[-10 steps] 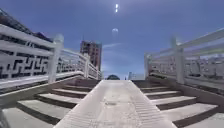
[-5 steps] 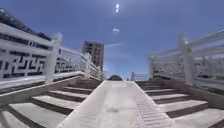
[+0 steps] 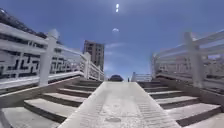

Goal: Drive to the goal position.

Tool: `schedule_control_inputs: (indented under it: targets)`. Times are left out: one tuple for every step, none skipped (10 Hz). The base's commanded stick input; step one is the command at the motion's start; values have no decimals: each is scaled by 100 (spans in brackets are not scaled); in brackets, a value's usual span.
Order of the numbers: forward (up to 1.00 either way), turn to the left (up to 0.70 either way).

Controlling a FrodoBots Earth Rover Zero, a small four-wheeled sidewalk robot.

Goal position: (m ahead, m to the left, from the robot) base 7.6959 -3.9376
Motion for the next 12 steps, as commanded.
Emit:
schedule_control_inputs:
  targets:
    - [45,-27]
    - [45,-27]
    - [45,-23]
    - [45,0]
    - [45,0]
    - [45,0]
    - [45,0]
    - [45,0]
    - [45,0]
    - [45,0]
    - [45,0]
    - [45,0]
